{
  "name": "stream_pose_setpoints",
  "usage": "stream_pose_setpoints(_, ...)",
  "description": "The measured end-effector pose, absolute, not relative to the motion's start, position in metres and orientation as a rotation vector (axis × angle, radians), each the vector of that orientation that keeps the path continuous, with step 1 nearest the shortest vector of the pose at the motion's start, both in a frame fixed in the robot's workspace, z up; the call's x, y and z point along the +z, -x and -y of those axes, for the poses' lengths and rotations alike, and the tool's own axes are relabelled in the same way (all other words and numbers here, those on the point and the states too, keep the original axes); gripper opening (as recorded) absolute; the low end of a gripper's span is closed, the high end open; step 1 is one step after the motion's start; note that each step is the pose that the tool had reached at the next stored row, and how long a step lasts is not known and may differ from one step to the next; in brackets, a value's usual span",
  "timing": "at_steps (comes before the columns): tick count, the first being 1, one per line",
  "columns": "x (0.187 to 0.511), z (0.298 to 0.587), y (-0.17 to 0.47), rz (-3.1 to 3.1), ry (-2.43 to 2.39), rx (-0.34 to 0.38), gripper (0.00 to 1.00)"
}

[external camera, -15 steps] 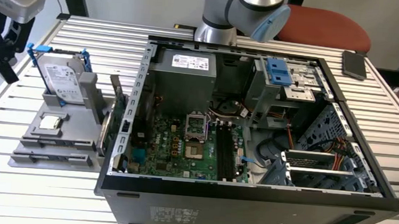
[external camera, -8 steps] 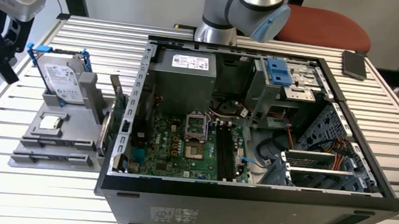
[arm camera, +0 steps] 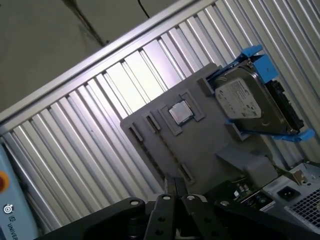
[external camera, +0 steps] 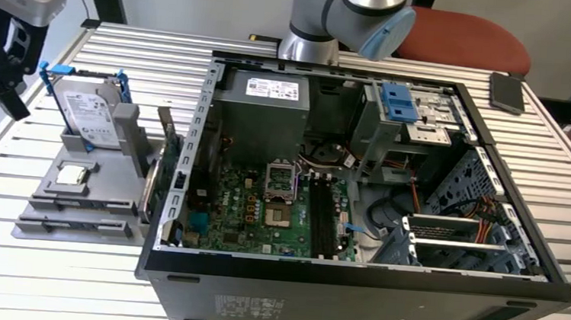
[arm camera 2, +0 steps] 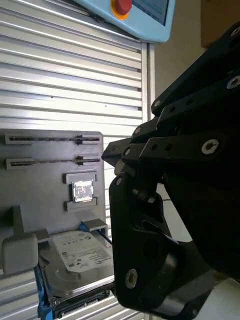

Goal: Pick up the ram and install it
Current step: 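Pick up the ram and move it above insertion slot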

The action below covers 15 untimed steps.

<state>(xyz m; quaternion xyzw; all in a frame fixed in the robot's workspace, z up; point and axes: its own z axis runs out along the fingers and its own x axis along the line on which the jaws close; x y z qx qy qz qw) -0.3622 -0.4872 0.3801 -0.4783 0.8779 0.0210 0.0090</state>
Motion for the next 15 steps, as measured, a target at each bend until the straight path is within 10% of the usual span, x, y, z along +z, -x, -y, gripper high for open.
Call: stream_pose_setpoints(15, 0.3801, 0.4872, 0.3623, -2.566, 1.782, 0.065, 0.0)
